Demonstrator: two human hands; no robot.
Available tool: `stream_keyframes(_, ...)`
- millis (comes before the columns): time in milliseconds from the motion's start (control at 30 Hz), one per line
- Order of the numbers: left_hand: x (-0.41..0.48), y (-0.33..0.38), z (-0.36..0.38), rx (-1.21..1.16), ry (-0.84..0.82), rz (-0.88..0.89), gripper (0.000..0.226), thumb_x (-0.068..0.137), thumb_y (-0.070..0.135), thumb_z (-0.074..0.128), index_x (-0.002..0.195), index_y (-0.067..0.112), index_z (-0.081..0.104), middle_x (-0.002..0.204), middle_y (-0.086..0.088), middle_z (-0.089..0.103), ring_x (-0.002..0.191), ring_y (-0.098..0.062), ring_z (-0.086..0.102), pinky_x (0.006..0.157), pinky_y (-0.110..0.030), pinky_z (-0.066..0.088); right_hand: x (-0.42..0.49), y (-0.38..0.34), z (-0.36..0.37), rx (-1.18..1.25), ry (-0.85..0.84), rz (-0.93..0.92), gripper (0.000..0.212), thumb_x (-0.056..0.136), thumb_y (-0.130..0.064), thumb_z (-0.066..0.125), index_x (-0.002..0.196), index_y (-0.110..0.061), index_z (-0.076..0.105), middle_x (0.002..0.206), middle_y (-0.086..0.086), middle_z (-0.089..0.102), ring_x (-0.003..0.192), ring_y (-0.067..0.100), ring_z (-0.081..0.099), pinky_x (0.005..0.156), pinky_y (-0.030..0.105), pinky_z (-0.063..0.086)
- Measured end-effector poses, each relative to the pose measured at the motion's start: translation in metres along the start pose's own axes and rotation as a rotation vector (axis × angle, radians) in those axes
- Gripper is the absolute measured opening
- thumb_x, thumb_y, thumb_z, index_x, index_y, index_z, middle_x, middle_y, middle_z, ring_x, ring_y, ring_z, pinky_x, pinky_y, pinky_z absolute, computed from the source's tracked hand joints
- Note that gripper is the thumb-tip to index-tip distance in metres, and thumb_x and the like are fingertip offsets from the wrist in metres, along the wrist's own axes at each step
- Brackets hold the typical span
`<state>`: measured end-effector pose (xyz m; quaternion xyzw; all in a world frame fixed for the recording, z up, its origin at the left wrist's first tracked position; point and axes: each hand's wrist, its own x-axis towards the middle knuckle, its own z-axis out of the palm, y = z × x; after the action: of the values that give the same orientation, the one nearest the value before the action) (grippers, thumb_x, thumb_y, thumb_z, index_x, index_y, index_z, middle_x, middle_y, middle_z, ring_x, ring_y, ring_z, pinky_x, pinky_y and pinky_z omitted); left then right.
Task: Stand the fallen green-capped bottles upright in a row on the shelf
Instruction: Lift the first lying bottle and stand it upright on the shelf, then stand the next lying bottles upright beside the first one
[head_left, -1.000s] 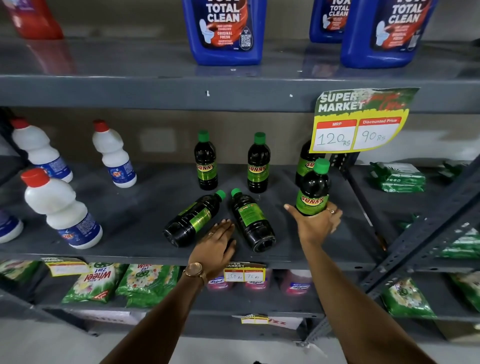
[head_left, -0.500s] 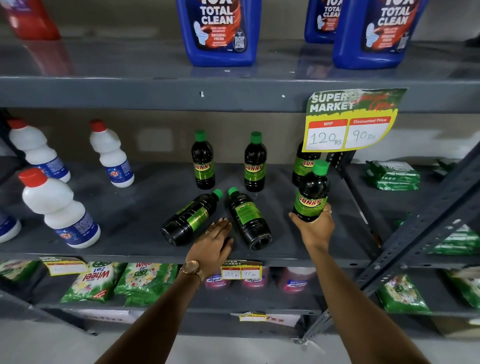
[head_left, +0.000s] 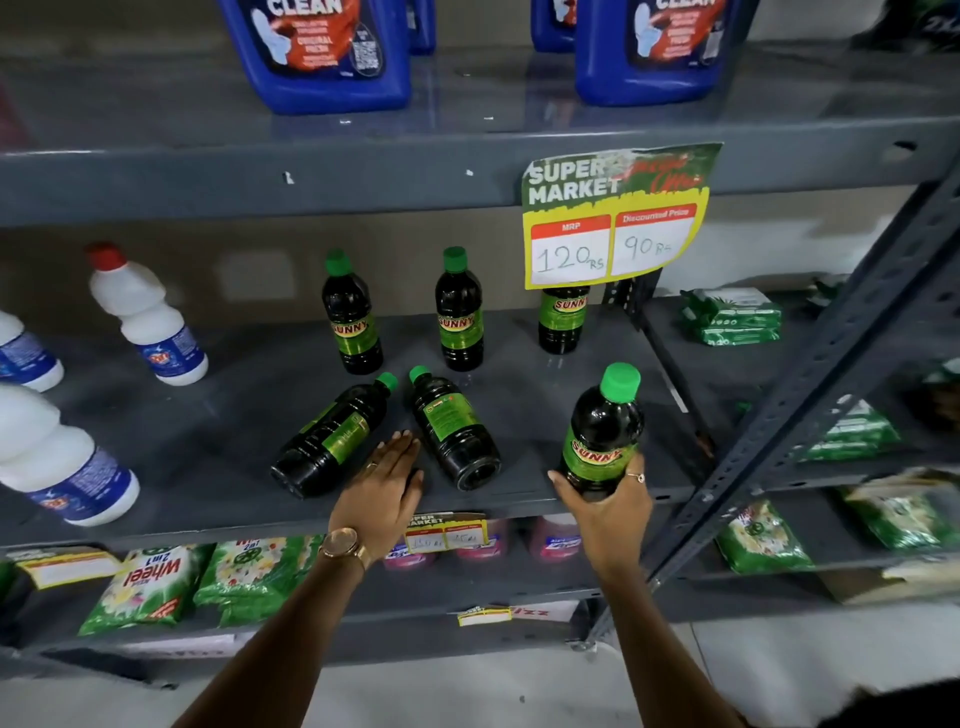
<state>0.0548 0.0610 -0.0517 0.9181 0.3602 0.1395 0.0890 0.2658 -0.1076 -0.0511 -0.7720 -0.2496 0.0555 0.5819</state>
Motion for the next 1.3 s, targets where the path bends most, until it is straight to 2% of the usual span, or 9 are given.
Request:
stream_keyframes(500, 0.000, 0.000, -0.004, -0.051, -0.016, 0.018, 0.063, 0.088, 0.046, 0.020, 0.136, 0.008, 0.036, 0.144, -0.014, 0.039, 0.136, -0.024, 0.029, 0.112, -0.035, 0.020, -0.001, -0.004, 0.003, -0.032, 0.020, 0.019, 0.086, 0.060, -0.028, 0.089, 0.131, -0.006, 0.046, 0.120, 0.012, 0.062, 0.111, 0.027, 0.060, 0.088, 0.024, 0.045)
stream_keyframes(633, -0.007, -0.001, -0.016, -0.181, -0.044, 0.036, 0.068, 0.086, 0.053, 0.021, 0.141, 0.013, 0.027, 0.152, -0.007, 0.024, 0.140, -0.018, 0.016, 0.113, -0.035, 0.019, -0.023, -0.014, -0.003, 0.133, 0.138, 0.088, 0.115, 0.057, -0.037, 0.089, 0.149, -0.020, 0.022, 0.154, 0.007, 0.029, 0.136, 0.012, 0.034, 0.111, 0.027, 0.030)
stream_keyframes(733, -0.025, -0.007, -0.047, -0.226, 0.062, 0.174, 0.060, 0.090, 0.047, 0.027, 0.139, 0.013, 0.033, 0.149, -0.002, 0.028, 0.139, -0.015, 0.019, 0.113, -0.032, 0.020, -0.075, -0.028, 0.004, -0.035, 0.254, -0.085, 0.092, 0.066, -0.057, 0.076, 0.138, -0.011, 0.039, 0.139, 0.012, 0.036, 0.120, 0.013, 0.040, 0.105, 0.028, 0.040)
stream_keyframes(833, -0.037, -0.040, -0.079, -0.233, 0.181, 0.229, 0.049, 0.093, 0.036, 0.032, 0.135, 0.013, 0.039, 0.143, 0.000, 0.035, 0.136, -0.013, 0.024, 0.114, -0.026, 0.016, -0.098, -0.059, 0.037, -0.127, 0.059, -0.327, 0.063, 0.074, -0.055, 0.066, 0.120, -0.015, 0.054, 0.117, -0.007, 0.041, 0.110, 0.012, 0.041, 0.096, 0.029, 0.036)
stream_keyframes(900, -0.035, -0.074, -0.090, -0.231, 0.214, 0.181, 0.046, 0.093, 0.030, 0.031, 0.134, 0.011, 0.041, 0.141, -0.001, 0.038, 0.135, -0.013, 0.026, 0.114, -0.023, 0.011, -0.079, -0.088, 0.066, -0.268, -0.024, -0.369, 0.064, 0.073, -0.058, 0.064, 0.118, -0.013, 0.056, 0.114, 0.003, 0.050, 0.107, 0.018, 0.043, 0.092, 0.032, 0.035)
stream_keyframes(1067, -0.015, -0.158, -0.078, -0.233, 0.094, -0.045, 0.051, 0.087, -0.001, 0.035, 0.137, 0.008, 0.033, 0.149, -0.015, 0.029, 0.139, -0.027, 0.021, 0.113, -0.034, 0.013, 0.000, -0.128, 0.120, -0.778, -0.362, 0.045, 0.114, 0.054, -0.070, 0.074, 0.141, -0.009, 0.033, 0.147, 0.016, 0.032, 0.137, 0.038, 0.025, 0.110, 0.047, 0.025)
stream_keyframes(1133, -0.009, -0.168, -0.068, -0.246, 0.013, -0.091, 0.053, 0.089, -0.005, 0.039, 0.140, 0.005, 0.027, 0.151, -0.016, 0.020, 0.140, -0.028, 0.014, 0.115, -0.036, 0.011, 0.015, -0.128, 0.128, -0.844, -0.533, 0.156, 0.116, 0.055, -0.069, 0.075, 0.143, -0.007, 0.030, 0.152, 0.018, 0.029, 0.140, 0.036, 0.025, 0.112, 0.045, 0.027)
stream_keyframes(1233, -0.003, -0.170, -0.053, -0.239, -0.018, -0.091, 0.051, 0.093, 0.006, 0.043, 0.140, 0.002, 0.024, 0.151, -0.020, 0.018, 0.140, -0.032, 0.012, 0.116, -0.041, 0.012, 0.013, -0.122, 0.129, -0.675, -0.552, 0.183, 0.069, 0.056, -0.056, 0.081, 0.102, -0.012, 0.057, 0.117, 0.011, 0.061, 0.103, 0.028, 0.059, 0.084, 0.033, 0.050)
stream_keyframes(1300, 0.000, -0.171, -0.049, -0.224, -0.019, -0.100, 0.052, 0.093, 0.011, 0.044, 0.140, 0.003, 0.024, 0.151, -0.020, 0.018, 0.140, -0.033, 0.012, 0.116, -0.041, 0.011, 0.011, -0.116, 0.127, -0.611, -0.503, 0.164, 0.050, 0.056, -0.053, 0.082, 0.078, -0.016, 0.056, 0.097, 0.007, 0.064, 0.085, 0.025, 0.060, 0.071, 0.028, 0.046)
